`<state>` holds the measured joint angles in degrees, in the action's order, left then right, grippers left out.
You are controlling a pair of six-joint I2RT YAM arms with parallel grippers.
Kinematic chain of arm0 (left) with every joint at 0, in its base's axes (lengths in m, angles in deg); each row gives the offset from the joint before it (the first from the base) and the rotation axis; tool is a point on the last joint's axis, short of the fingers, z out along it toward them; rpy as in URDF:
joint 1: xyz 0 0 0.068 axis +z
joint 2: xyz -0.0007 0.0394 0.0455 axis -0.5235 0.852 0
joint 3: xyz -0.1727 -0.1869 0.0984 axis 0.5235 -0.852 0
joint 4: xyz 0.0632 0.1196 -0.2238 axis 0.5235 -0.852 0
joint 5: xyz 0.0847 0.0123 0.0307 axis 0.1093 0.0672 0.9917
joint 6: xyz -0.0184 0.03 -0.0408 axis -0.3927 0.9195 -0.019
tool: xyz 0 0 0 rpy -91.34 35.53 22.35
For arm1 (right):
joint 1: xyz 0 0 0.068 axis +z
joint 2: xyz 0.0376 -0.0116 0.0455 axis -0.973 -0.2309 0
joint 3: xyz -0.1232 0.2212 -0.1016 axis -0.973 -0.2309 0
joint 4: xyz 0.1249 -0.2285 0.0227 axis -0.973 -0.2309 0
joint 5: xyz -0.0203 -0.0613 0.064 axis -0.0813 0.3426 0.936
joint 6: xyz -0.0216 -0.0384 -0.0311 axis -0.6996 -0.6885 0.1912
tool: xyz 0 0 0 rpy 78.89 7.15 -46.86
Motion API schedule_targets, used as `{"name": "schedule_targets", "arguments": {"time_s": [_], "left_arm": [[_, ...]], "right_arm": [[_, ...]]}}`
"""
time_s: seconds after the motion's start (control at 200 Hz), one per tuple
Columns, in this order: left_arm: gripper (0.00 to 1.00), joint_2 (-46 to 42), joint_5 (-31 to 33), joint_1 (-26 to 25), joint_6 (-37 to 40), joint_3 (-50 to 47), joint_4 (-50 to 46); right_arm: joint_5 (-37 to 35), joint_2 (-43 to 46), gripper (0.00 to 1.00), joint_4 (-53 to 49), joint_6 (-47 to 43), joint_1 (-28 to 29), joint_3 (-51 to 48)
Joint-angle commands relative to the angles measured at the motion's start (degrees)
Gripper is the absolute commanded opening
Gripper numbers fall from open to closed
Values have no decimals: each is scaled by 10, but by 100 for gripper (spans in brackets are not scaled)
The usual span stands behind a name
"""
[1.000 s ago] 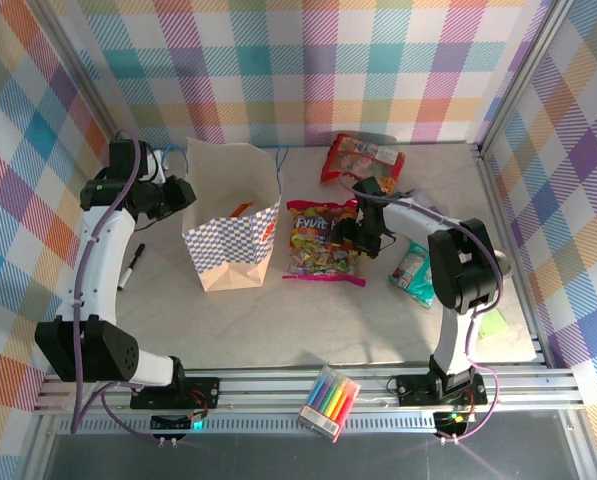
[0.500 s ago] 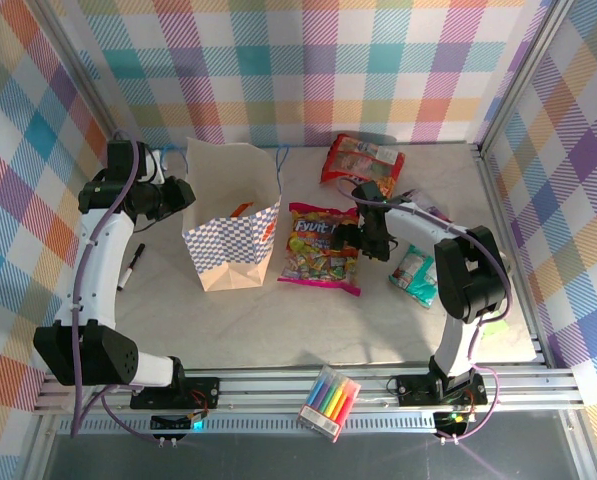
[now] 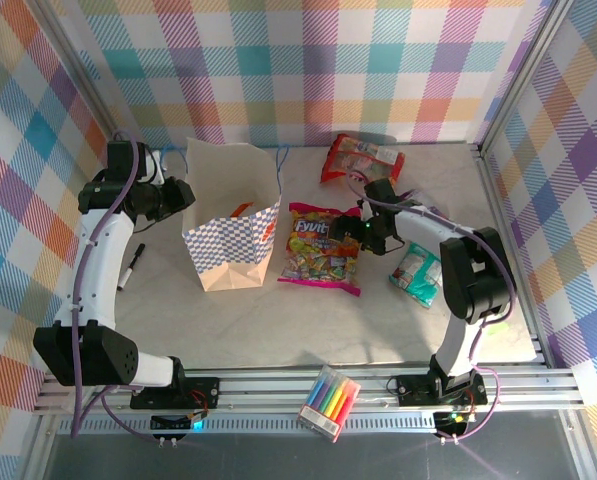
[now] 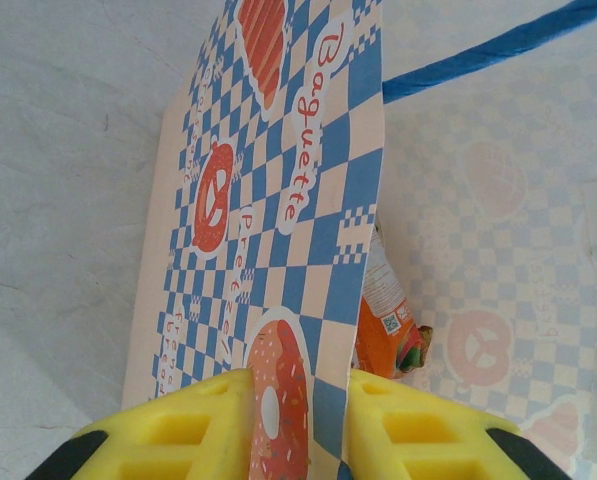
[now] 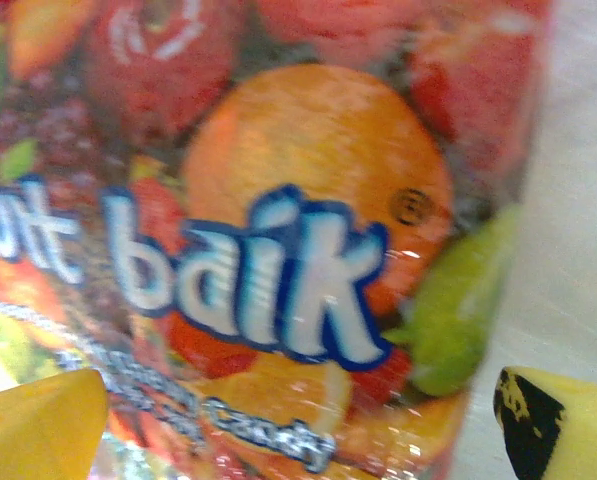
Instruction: Place the snacks into the paper bag
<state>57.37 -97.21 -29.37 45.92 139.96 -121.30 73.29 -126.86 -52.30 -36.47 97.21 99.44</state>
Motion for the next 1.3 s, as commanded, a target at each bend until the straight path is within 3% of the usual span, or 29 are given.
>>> {"name": "schedule_targets", "arguments": {"time_s": [0.0,0.13,0.255,0.46,1.085,1.295], "left_arm": [[28,-10,4,8,-10,0,-8],[28,-10,5,8,-12,1,-11],[28,-13,8,8,-15,0,-13],[28,-13,7,7,-17,3,-14],[29,-21,7,7,-20,9,-23],[29,-24,8,7,-21,9,-24]], "right_arm": [[67,-20,99,37,11,0,-2],[48,-37,99,14,6,1,7],[-12,-14,99,-18,-4,1,-1],[-43,26,99,-54,-13,1,-11],[34,-50,99,1,1,8,5],[25,-57,100,11,23,23,2]]}}
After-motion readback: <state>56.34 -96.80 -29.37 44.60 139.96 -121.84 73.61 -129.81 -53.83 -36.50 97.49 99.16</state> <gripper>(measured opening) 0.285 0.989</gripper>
